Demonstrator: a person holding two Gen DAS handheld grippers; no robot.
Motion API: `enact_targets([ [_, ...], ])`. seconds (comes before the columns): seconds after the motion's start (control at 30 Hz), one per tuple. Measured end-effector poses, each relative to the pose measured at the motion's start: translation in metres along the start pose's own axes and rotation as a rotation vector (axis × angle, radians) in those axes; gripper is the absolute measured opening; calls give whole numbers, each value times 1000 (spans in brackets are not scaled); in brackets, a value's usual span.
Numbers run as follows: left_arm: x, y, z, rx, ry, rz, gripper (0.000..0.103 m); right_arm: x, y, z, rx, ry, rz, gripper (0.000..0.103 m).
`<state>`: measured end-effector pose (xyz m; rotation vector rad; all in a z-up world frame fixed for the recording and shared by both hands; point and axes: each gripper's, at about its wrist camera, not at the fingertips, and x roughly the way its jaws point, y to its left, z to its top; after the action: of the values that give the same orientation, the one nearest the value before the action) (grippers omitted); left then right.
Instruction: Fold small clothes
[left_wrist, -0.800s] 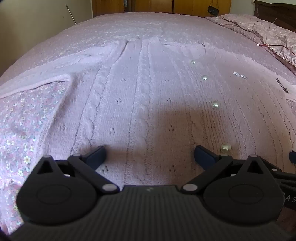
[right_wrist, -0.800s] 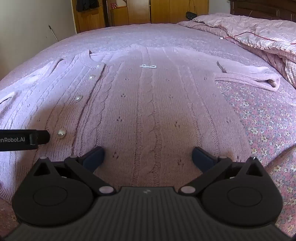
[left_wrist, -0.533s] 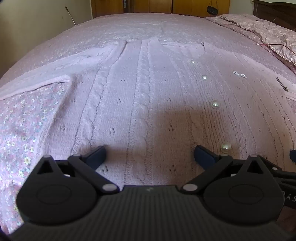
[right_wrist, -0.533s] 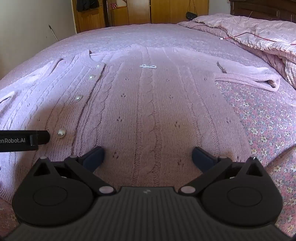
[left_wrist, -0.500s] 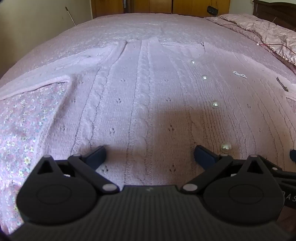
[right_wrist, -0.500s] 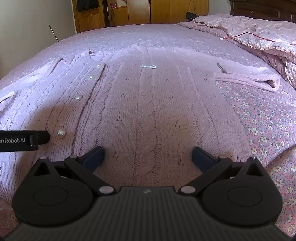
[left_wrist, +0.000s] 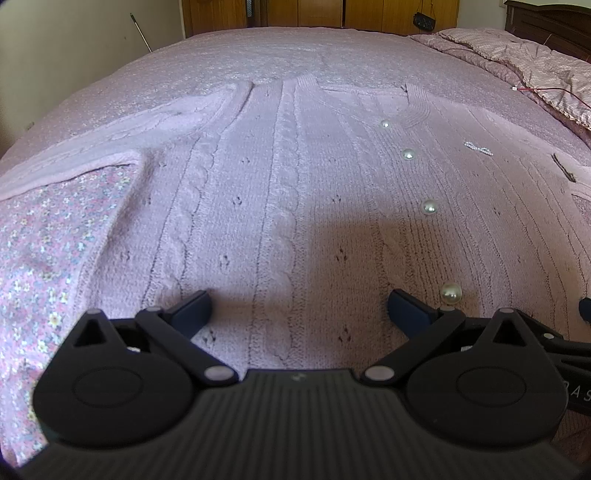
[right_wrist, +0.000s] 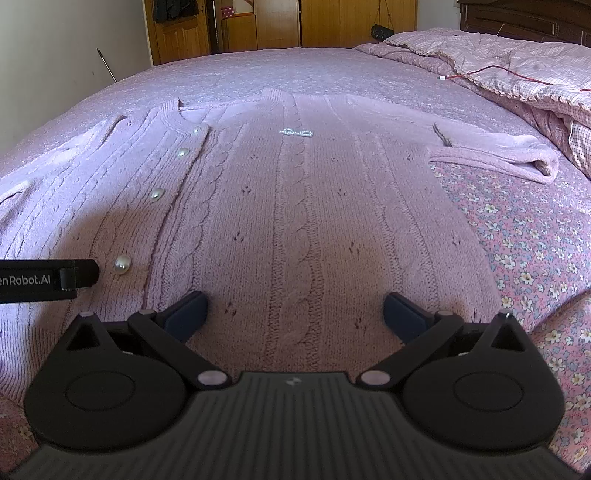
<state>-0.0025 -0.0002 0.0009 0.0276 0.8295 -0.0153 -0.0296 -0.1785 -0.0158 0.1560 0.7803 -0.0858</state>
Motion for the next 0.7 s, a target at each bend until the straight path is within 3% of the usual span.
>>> enact_targets([
  [0.7,0,-1,-1,1,-2,1,103,3,4,-4,-4,-1,-4,103],
])
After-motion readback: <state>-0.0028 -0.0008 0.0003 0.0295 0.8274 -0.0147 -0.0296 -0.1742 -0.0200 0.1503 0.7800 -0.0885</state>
